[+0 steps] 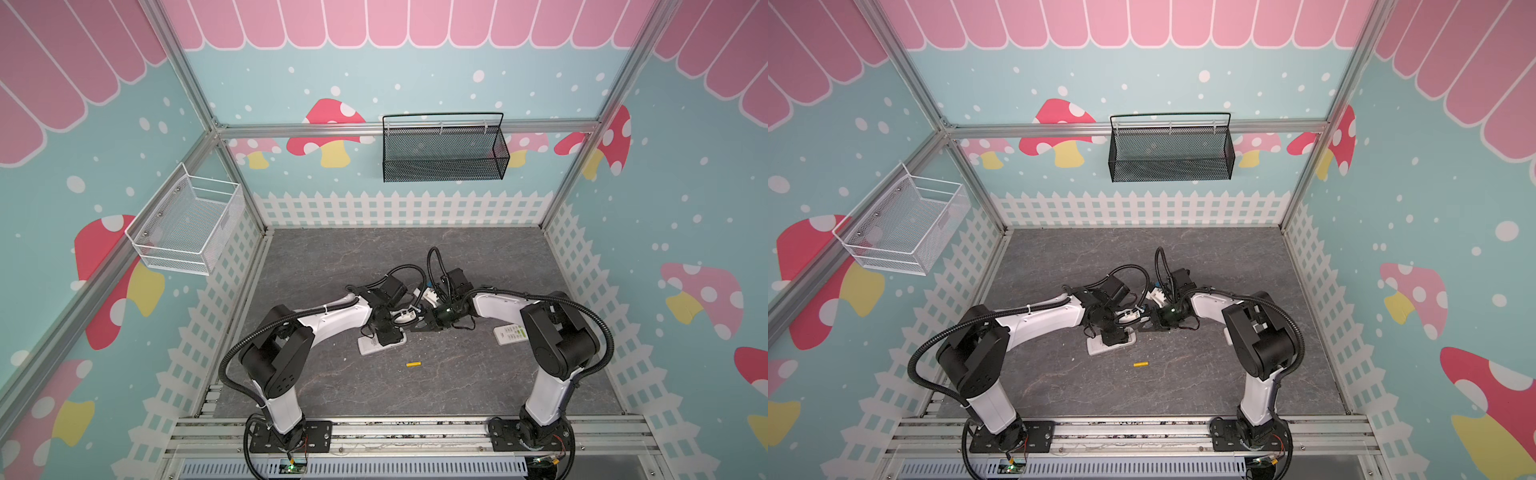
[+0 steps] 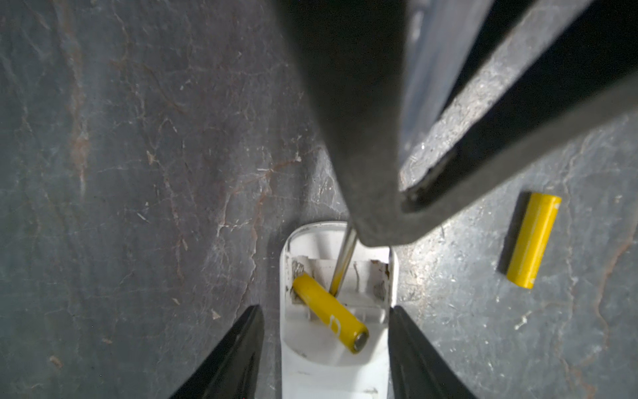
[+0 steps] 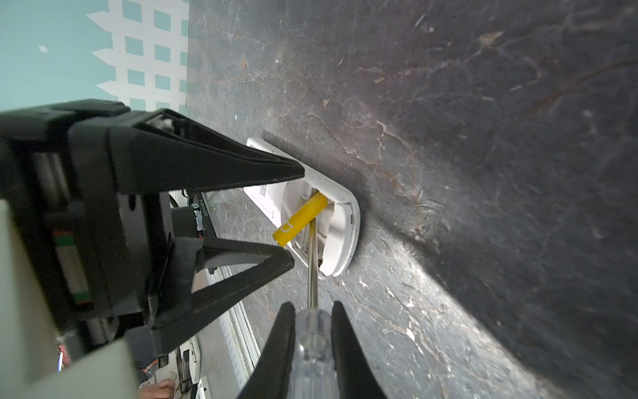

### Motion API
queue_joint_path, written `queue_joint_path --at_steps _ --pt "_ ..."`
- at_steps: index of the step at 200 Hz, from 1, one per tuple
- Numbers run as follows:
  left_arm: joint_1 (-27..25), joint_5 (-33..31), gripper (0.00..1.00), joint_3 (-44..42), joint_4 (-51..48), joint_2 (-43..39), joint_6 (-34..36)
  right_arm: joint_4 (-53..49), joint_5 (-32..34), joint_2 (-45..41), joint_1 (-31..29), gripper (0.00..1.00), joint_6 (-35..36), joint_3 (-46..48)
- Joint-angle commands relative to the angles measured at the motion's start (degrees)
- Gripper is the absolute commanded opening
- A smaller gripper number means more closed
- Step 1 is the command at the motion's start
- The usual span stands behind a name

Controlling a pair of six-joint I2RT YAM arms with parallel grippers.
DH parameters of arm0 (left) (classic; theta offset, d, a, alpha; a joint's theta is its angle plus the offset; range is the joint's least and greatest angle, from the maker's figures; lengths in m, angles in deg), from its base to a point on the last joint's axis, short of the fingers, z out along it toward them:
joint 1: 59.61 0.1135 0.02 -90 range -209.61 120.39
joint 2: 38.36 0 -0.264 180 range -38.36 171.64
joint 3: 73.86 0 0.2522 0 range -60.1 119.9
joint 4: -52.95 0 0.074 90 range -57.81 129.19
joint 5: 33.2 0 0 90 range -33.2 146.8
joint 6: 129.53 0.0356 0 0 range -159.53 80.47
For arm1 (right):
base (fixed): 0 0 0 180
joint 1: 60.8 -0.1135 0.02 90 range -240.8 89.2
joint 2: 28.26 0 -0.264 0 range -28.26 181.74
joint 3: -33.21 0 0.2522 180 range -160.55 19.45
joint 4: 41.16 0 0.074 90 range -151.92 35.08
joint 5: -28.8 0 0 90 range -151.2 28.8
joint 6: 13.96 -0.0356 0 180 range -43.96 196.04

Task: Unload the batteries from the remote control
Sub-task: 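Pry under the remaining yellow battery with the screwdriver tip in the right gripper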

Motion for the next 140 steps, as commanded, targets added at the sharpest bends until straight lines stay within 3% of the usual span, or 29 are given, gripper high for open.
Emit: queue_joint_path --at_steps 1,98,140 --pt "-0.5 -0.4 0.50 0.0 1.1 0.0 -0.5 0.8 -2.8 -0.2 -0.3 0.00 1.0 -0.8" --pt "-0.7 -0.8 0.11 1.9 0.2 0.9 -0.5 0.8 -1.8 -1.1 0.0 0.00 1.4 0.0" --pt "-0.9 -0.4 0.02 2.6 -1.0 0.1 -0.7 1.0 -1.3 -2.8 0.5 0.00 1.1 1.4"
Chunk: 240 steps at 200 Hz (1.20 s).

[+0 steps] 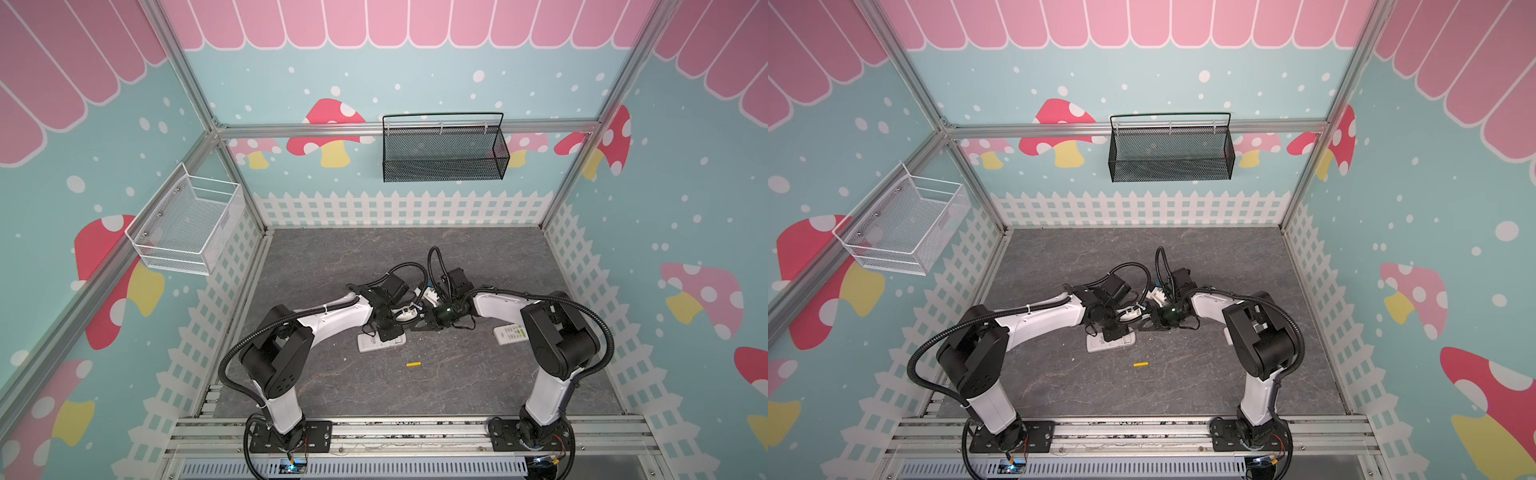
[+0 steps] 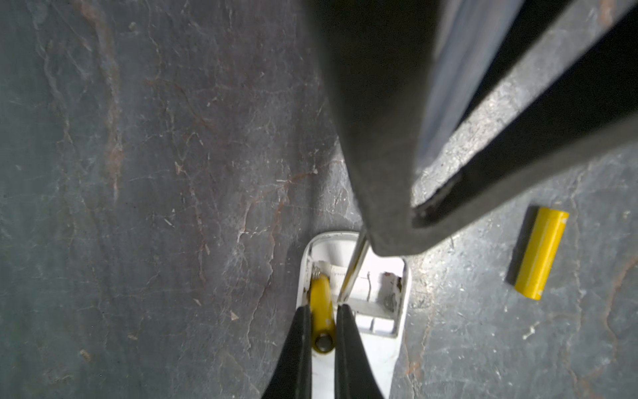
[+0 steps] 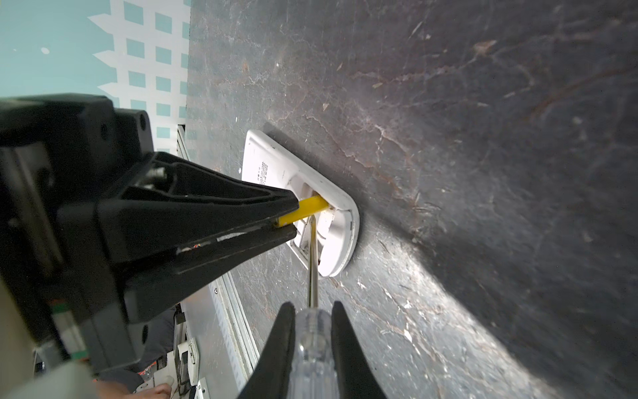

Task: Unload the batteries from the remote control
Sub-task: 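Pry under the remaining yellow battery with the screwdriver tip in the right gripper, then tip the remote with the left gripper to drop the battery while the right gripper withdraws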

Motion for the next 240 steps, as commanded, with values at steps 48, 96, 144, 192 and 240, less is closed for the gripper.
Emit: queue_joint_path --at_steps 48,96,144,192,240 --pt "-1.1 4.7 0.00 1.0 -2.5 -4.9 -2.2 -1.5 0.5 -11.4 4.5 0.00 1.4 5.0" --pt "-4.0 8.5 0.01 5.8 -2.6 -3.0 -7.0 -5.2 7.7 -20.6 9.5 0.00 2.7 7.2" --pt "-4.7 9.6 0.03 6.3 4.8 0.9 -16.3 -4.2 19.3 -25.7 12.4 0.00 1.2 10.9" --pt "-5.3 11.0 0.05 3.1 8.8 3.8 -20.4 -0.2 20.0 -27.7 13.8 0.00 0.2 15.1" --pt "-6.2 9.0 0.09 0.2 11.2 5.2 -18.5 0.2 11.7 -24.9 13.6 0.00 1.9 19.4"
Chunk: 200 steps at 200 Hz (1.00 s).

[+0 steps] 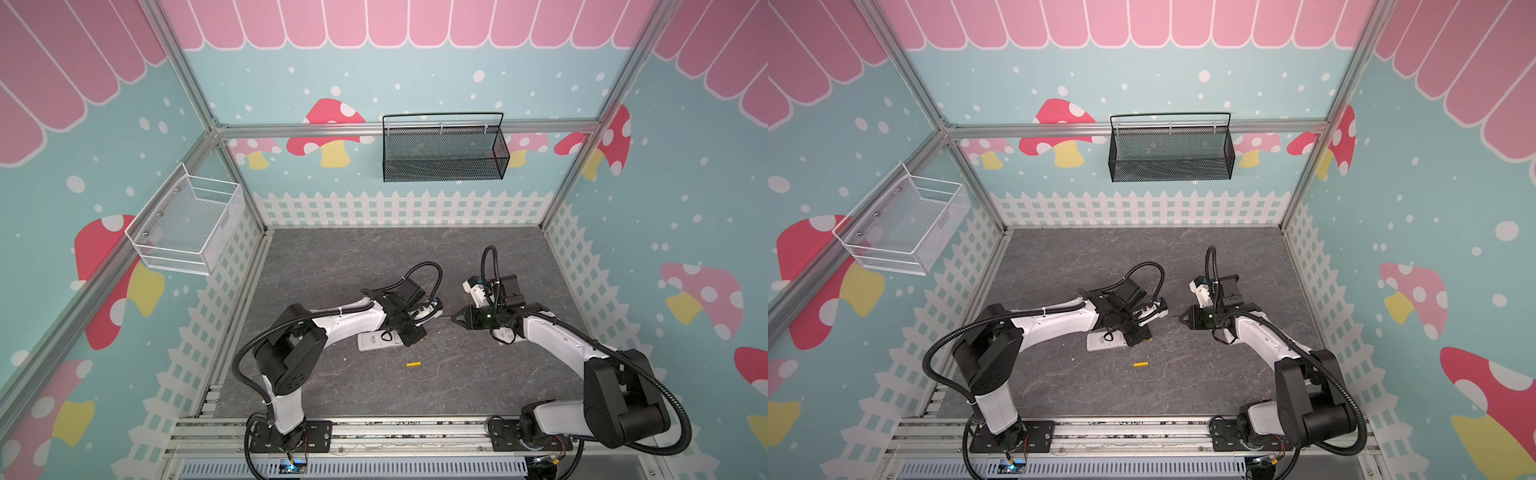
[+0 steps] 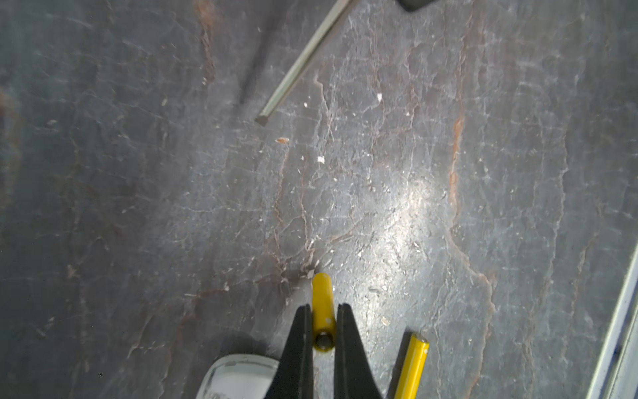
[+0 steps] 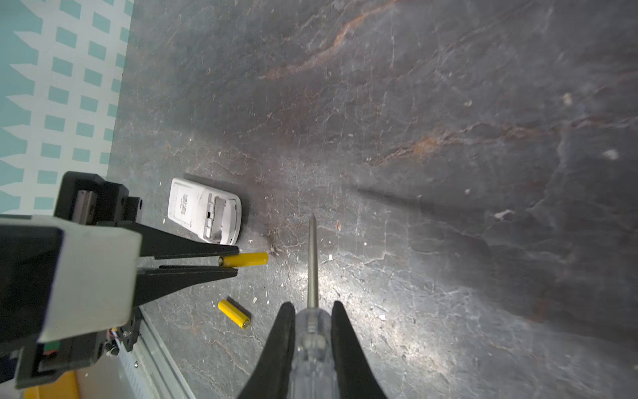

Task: Unload the batteries from the remote control
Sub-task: 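Tip the remote with the left gripper to drop the battery while the right gripper withdraws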

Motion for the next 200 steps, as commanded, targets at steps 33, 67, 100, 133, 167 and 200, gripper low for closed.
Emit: queue_joint_path --at_steps 33,67,100,133,167,200 --pt "-0.4 -0.4 0.14 -3.4 3.5 1.0 0.4 1.1 -7.2 0.4 -0.5 0.00 0.9 4.4" --pt "0.1 -1.6 0.16 -5.7 3.0 -0.6 1.8 1.9 -8.8 0.7 -1.4 0.00 0.4 6.0" --pt "0.4 -1.2 0.19 -7.0 4.2 -1.7 1.8 0.8 -8.0 1.2 -2.5 0.00 1.2 6.4" --pt "0.2 -2.0 0.23 -6.8 4.0 -2.4 2.4 1.6 -7.7 1.0 -2.7 0.00 0.5 6.5" --pt "0.0 -3.1 0.36 -5.7 2.4 -4.5 2.3 3.4 -7.8 0.8 -2.7 0.00 -1.0 7.8" --pt "-0.1 -3.9 0.51 -3.7 -1.3 -7.7 2.9 2.5 -5.9 1.0 -2.7 0.00 -0.7 7.0"
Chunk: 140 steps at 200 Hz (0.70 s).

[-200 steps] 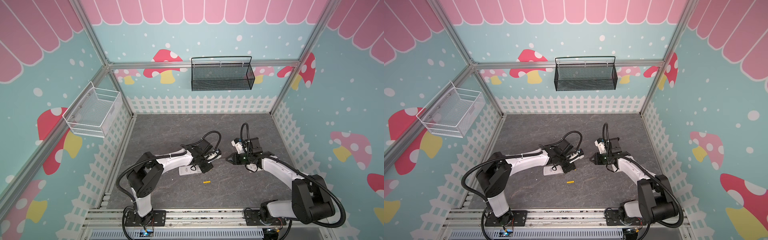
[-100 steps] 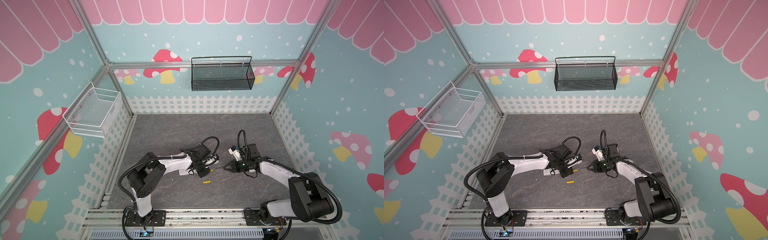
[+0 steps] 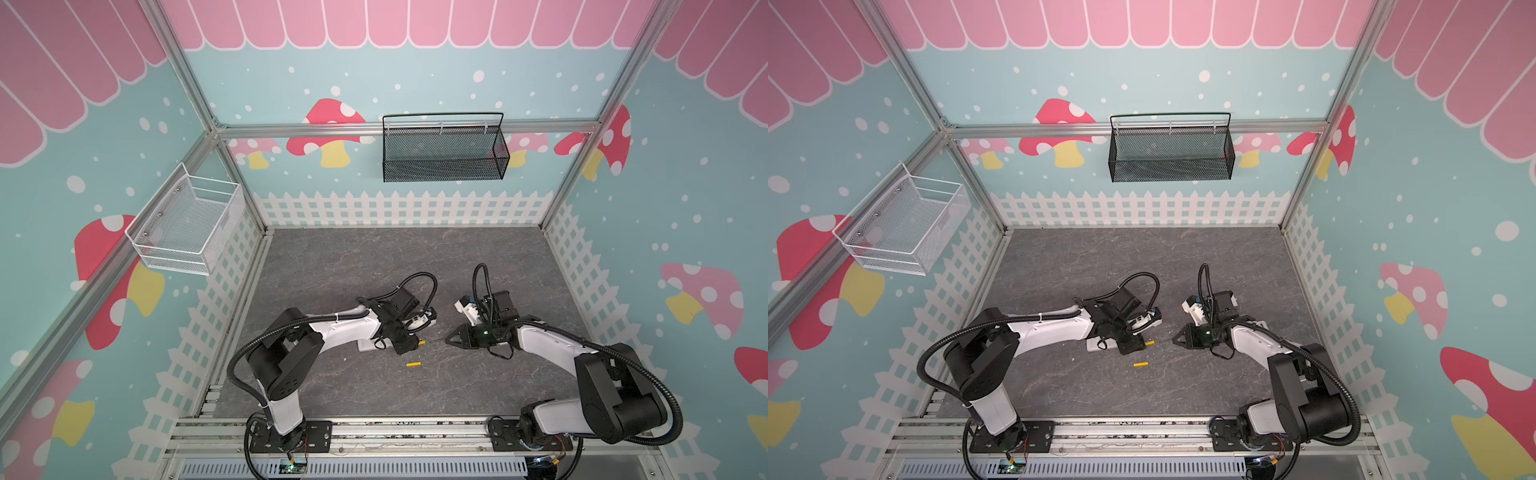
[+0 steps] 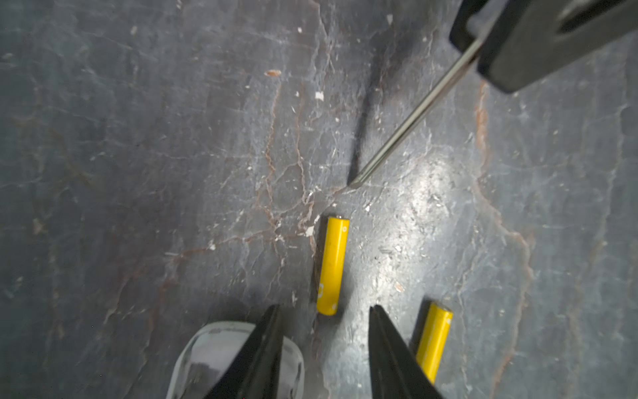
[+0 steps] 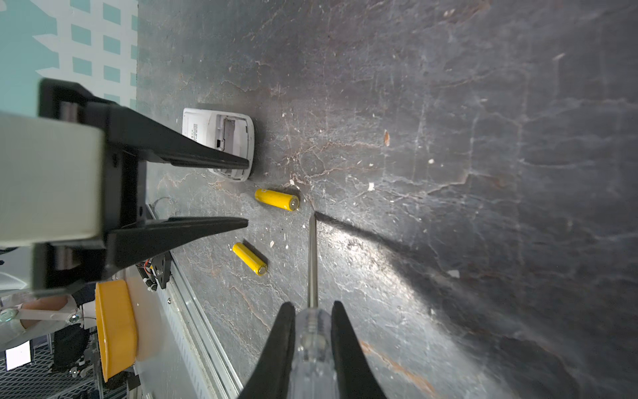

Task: Unload the batteries from the remote control
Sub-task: 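Tip the remote with the left gripper to drop the battery while the right gripper withdraws, then lower the screwdriver onto the table and release it with the right gripper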

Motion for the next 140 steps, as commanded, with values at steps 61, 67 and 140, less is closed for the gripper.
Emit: queue_joint_path --at_steps 61,67,140 --pt "0.5 -7.0 0.77 -0.7 -7.3 -8.0 10.5 1.7 6.5 -0.9 -0.2 0.00 -1.4 -3.3" --pt "0.7 -7.4 0.79 -1.5 -7.3 -8.4 11.2 1.7 7.3 -0.9 -0.2 0.00 -1.2 -3.9" --pt "5.4 -8.7 0.96 -7.1 -3.9 -7.9 13.5 7.8 18.1 -3.4 -0.1 0.00 -2.4 -3.5"
